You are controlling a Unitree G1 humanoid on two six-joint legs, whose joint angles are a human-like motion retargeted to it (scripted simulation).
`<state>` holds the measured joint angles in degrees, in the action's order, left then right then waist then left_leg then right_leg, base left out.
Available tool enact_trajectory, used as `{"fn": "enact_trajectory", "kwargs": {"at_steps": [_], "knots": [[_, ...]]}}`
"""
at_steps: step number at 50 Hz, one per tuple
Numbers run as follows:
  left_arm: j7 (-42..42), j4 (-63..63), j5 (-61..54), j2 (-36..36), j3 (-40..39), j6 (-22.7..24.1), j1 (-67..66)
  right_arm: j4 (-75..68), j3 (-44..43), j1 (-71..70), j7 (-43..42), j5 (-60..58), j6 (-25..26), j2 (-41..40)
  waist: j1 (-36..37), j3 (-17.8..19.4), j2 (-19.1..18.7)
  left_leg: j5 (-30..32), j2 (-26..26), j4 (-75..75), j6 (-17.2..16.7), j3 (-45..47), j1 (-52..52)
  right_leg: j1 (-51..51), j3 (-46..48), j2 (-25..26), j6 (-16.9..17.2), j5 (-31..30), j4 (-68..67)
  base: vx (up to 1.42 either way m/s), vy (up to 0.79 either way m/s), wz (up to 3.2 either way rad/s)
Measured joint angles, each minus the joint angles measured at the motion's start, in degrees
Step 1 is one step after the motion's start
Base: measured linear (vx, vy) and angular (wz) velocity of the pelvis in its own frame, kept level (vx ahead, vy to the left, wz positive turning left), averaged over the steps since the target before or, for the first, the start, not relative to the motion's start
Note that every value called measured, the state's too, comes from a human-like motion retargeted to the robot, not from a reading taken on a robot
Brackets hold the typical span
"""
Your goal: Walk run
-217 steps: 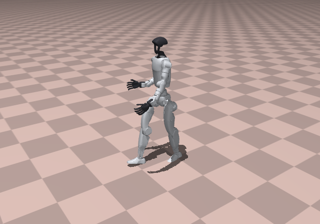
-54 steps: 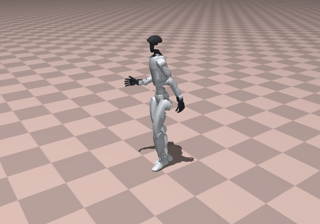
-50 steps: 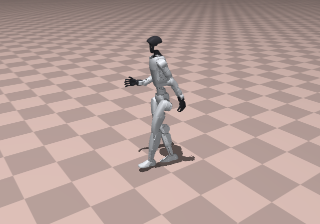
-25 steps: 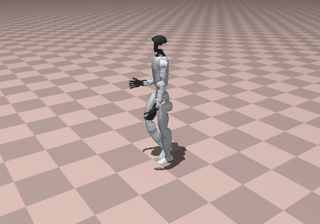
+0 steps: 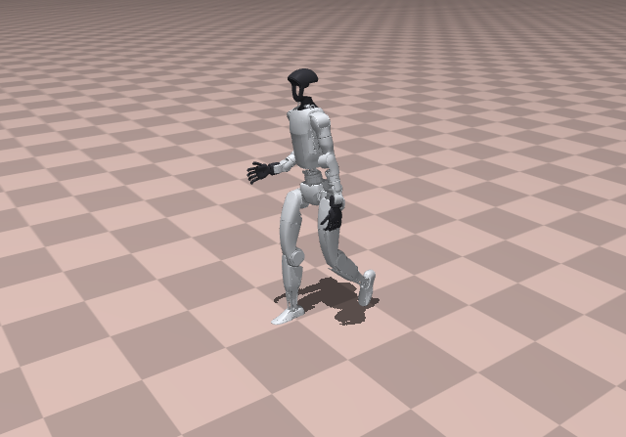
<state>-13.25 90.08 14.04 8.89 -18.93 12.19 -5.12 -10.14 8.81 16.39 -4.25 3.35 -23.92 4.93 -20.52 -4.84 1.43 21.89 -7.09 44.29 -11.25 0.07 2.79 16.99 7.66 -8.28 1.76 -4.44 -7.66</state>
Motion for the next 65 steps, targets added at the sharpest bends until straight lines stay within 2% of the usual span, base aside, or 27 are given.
{"fn": "enact_trajectory", "kwargs": {"at_steps": [2, 3, 5, 7, 10, 13, 19, 22, 25, 27, 29, 30, 32, 35, 38, 40, 43, 44, 48, 52, 53, 55, 57, 60, 62, 63, 65], "knots": [[-1.4, 1.9, 1.5, 0.2, -1.5, -2.0, -3.1, 0.1, -0.4, -1.4, -0.6, -0.7, 0.0, 0.8, -0.6, -0.3, 0.3, -5.9, 4.6, 6.0, 3.9, 4.8, 4.8, -1.9, -2.7, 1.3, -0.9, 2.0, 0.4, 0.75, -0.20, 1.09], [-2.3, 2.2, 2.1, 0.1, -2.3, -2.9, -4.8, 0.2, -0.6, -2.3, -0.9, -0.9, 0.1, 1.3, -0.3, -0.1, 0.3, -9.6, 6.3, 7.9, 5.8, 7.2, 6.9, -3.1, -1.1, 1.0, -0.9, 2.4, 1.0, 0.55, -0.13, 0.70], [-3.6, 2.1, 3.0, -0.4, -4.5, -4.0, -8.2, 0.6, -0.8, -3.7, -1.1, -1.4, 0.1, 2.6, 2.4, 0.4, 1.5, -14.7, 5.7, 9.1, 8.1, 10.3, 10.9, -5.4, 0.9, 0.6, -1.2, 2.9, 2.5, 0.50, -0.08, -0.07], [-4.4, 1.7, 2.8, -0.7, -6.3, -4.0, -11.3, 1.3, -1.0, -4.9, -1.1, -1.7, -0.3, 4.0, 5.7, 0.8, 2.2, -19.3, 3.7, 7.3, 7.8, 10.9, 15.3, -7.0, 0.9, 1.1, -1.6, 3.6, 3.8, 0.54, -0.07, -0.32], [-4.2, 1.8, 1.0, -0.6, -8.3, -4.3, -14.5, 2.1, -1.7, -6.3, -0.9, -1.0, -1.1, 6.0, 9.0, 1.5, 1.5, -23.0, 2.3, -1.8, 9.6, 11.2, 20.5, -9.5, 3.6, 3.0, -1.9, 5.2, 5.4, 0.52, -0.05, 0.25], [-3.1, 2.7, -0.9, -0.9, -10.9, -5.3, -15.7, 2.2, -2.7, -7.5, -0.2, 0.1, -1.3, 7.3, 10.5, 2.6, -0.1, -24.1, 4.5, -15.7, 15.0, 17.7, 22.2, -12.5, 5.8, 5.8, -2.4, 7.7, 6.2, 0.58, -0.01, 0.70], [-4.1, 4.1, -9.2, -3.6, -13.6, -6.6, -15.0, 1.7, -2.6, -8.8, -1.4, -1.4, -1.5, 7.2, 10.2, 4.3, -1.5, -31.6, -0.2, -40.0, 17.6, 28.7, 21.3, -18.6, 12.3, 9.2, -3.0, 12.5, 6.3, 0.54, -0.01, 0.85], [-6.5, 3.6, -12.7, -5.5, -14.3, -6.3, -14.0, 1.4, -1.7, -8.7, -2.0, -3.1, -2.2, 5.8, 10.8, 4.3, -0.9, -31.1, -0.2, -43.2, 18.8, 34.0, 19.4, -21.1, 13.2, 9.7, -2.7, 14.1, 5.1, 0.74, 0.01, 0.33], [-8.8, 2.4, -14.0, -7.1, -15.7, -4.9, -12.7, 0.7, -0.2, -7.7, -1.3, -3.5, -3.1, 3.8, 12.8, 3.0, 0.4, -28.2, 1.6, -40.8, 21.8, 39.6, 17.2, -22.9, 12.8, 9.3, -1.4, 12.7, 3.2, 0.81, 0.01, -0.07], [-8.9, 2.2, -15.1, -7.0, -15.7, -3.9, -11.6, -0.2, 0.6, -6.5, 0.0, -3.2, -3.3, 2.3, 13.4, 1.5, 1.5, -24.3, 0.8, -40.4, 25.2, 38.7, 16.5, -23.9, 14.8, 8.0, 0.6, 8.9, 1.5, 0.84, -0.06, 0.16], [-8.0, 2.9, -16.6, -5.9, -15.2, -3.5, -10.3, -1.1, 2.1, -5.1, 1.3, -3.1, -3.4, 1.3, 14.3, 0.2, 2.5, -25.8, 1.0, -39.0, 26.2, 37.7, 14.6, -25.3, 16.3, 6.8, 2.8, 1.1, -1.4, 1.04, -0.09, -0.17], [-7.4, 3.4, -17.4, -5.1, -15.0, -3.5, -9.4, -1.6, 3.2, -4.4, 1.8, -2.9, -3.5, 1.0, 15.2, -0.2, 2.7, -26.8, 1.5, -38.2, 26.2, 35.5, 14.3, -25.6, 16.2, 6.3, 3.8, -4.6, -3.7, 0.98, 0.12, -0.19], [-7.0, 4.4, -18.5, -3.3, -14.1, -4.1, -6.8, -2.2, 5.3, -3.8, 2.2, -3.1, -3.5, 1.0, 14.3, 0.2, 0.5, -28.0, 3.2, -37.1, 26.2, 33.0, 12.4, -23.0, 12.7, 7.9, 5.0, -15.7, -12.0, 0.82, 0.27, 0.59], [-6.5, 3.9, -18.8, -1.2, -11.7, -3.5, -2.4, -2.0, 7.6, -4.0, 2.0, -4.6, -3.5, 2.0, 12.4, 0.8, -4.2, -29.5, 5.5, -37.2, 26.2, 30.1, 8.5, -16.3, 11.6, 11.0, 0.9, -24.6, -27.9, 0.66, 0.23, 1.21], [-5.0, 0.5, -18.0, 0.2, -8.7, -3.2, 2.8, -2.3, 6.8, -5.3, 4.0, -4.9, -4.7, 2.1, 10.7, 0.6, -6.7, -29.8, 4.8, -38.5, 26.2, 25.7, 6.3, -8.3, 7.4, 12.5, 1.9, -14.9, -37.7, 0.60, 0.24, 1.53], [-4.3, -2.9, -16.5, 0.6, -6.7, -2.8, 6.1, -2.0, 5.9, -5.0, 5.3, -4.8, -5.0, 1.7, 9.3, 0.9, -8.2, -29.8, 4.5, -38.9, 26.0, 22.2, 4.7, -4.4, 6.0, 12.4, 0.9, -9.5, -39.3, 0.50, 0.19, 2.05], [-4.8, -8.8, -14.5, 0.6, -2.7, -1.2, 11.2, -1.2, 4.1, -3.4, 5.3, -4.0, -5.6, 1.1, 6.6, 1.0, -9.2, -29.8, 3.2, -38.3, 26.0, 15.7, 3.2, -0.4, 6.6, 8.7, -1.1, -1.1, -34.4, 0.56, 0.15, 2.55], [-5.3, -10.5, -14.1, 0.7, -1.1, -0.8, 13.0, -1.1, 3.7, -2.9, 5.0, -3.5, -5.8, 1.0, 5.7, 1.1, -9.1, -29.9, 2.4, -38.0, 26.1, 13.4, 2.9, 0.3, 7.2, 7.0, -1.3, -0.1, -30.9, 0.49, 0.07, 2.70], [-7.6, -16.2, -13.0, 1.3, 5.5, 1.1, 19.4, -1.5, 2.8, -0.9, 3.0, -0.6, -6.0, 0.4, 3.3, 1.8, -6.8, -30.8, -1.8, -36.4, 26.2, 3.7, 0.0, 1.5, 6.2, 3.5, 0.2, -0.7, -12.6, 0.55, 0.00, 2.62], [-9.1, -20.5, -10.3, 2.2, 10.3, 3.3, 22.0, -2.0, 2.8, -0.1, 1.3, 1.4, -5.1, 0.9, 3.7, 3.4, -3.6, -31.2, -6.3, -36.2, 26.2, -4.7, -5.1, 4.3, -5.6, 4.6, 3.7, 2.6, -0.2, 0.71, -0.03, 1.86], [-9.0, -21.3, -9.4, 2.4, 11.1, 3.9, 21.9, -2.0, 2.7, -0.3, 1.1, 1.4, -4.9, 1.3, 4.1, 3.9, -3.0, -31.2, -7.1, -36.2, 26.2, -6.2, -6.5, 5.2, -8.1, 5.1, 4.9, 3.5, 2.0, 0.69, 0.00, 1.33], [-8.3, -22.1, -7.7, 2.7, 11.9, 5.1, 21.0, -1.7, 2.5, -0.7, 1.1, 0.6, -4.6, 2.0, 4.1, 4.6, -2.1, -31.1, -8.7, -35.8, 26.2, -9.4, -9.1, 6.2, -10.4, 5.4, 11.5, 5.2, 6.0, 0.62, -0.05, 1.19], [-7.0, -20.9, -6.0, 3.2, 11.5, 5.9, 19.3, -1.5, 2.6, -1.2, 1.7, -0.6, -4.5, 2.3, 4.9, 5.2, -1.9, -31.4, -8.0, -34.8, 24.9, -11.0, -11.3, 5.8, -8.6, 7.2, 13.2, 6.0, 7.2, 0.74, -0.21, 0.89], [-5.2, -16.3, -3.3, 2.7, 9.8, 8.2, 16.7, -1.0, 1.7, -1.9, 3.4, -1.8, -4.3, 2.4, 2.4, 4.7, -1.7, -28.4, -10.8, -33.7, 24.6, -16.3, -13.2, 4.8, -17.4, 7.6, 13.2, 4.0, 4.3, 0.81, 0.06, 1.78], [-3.3, -11.7, -2.4, 2.2, 8.4, 9.2, 14.5, -0.6, 1.2, -1.2, 4.4, -1.9, -4.1, 2.0, 0.2, 3.6, -2.3, -25.0, -11.1, -31.2, 23.1, -19.4, -13.5, 3.5, -15.7, 6.2, 11.6, 0.9, 2.2, 0.77, 0.00, 2.47], [-2.1, -8.8, -1.8, 2.1, 7.3, 9.1, 13.4, -0.4, 1.0, -0.5, 4.9, -1.7, -4.1, 1.7, -1.5, 3.0, -2.7, -22.7, -10.7, -28.8, 21.6, -20.8, -13.2, 2.8, -15.4, 6.0, 10.8, -1.4, 1.7, 0.84, -0.16, 2.46], [-0.1, -3.7, -0.1, 1.7, 4.6, 6.8, 10.8, -0.4, 0.9, 0.8, 6.0, -0.6, -4.5, 1.2, -0.9, 1.4, -4.0, -14.8, -9.9, -23.7, 17.1, -20.4, -11.3, 2.3, -18.7, 7.4, 7.6, -0.2, -1.0, 0.78, -0.18, 1.87]]}}
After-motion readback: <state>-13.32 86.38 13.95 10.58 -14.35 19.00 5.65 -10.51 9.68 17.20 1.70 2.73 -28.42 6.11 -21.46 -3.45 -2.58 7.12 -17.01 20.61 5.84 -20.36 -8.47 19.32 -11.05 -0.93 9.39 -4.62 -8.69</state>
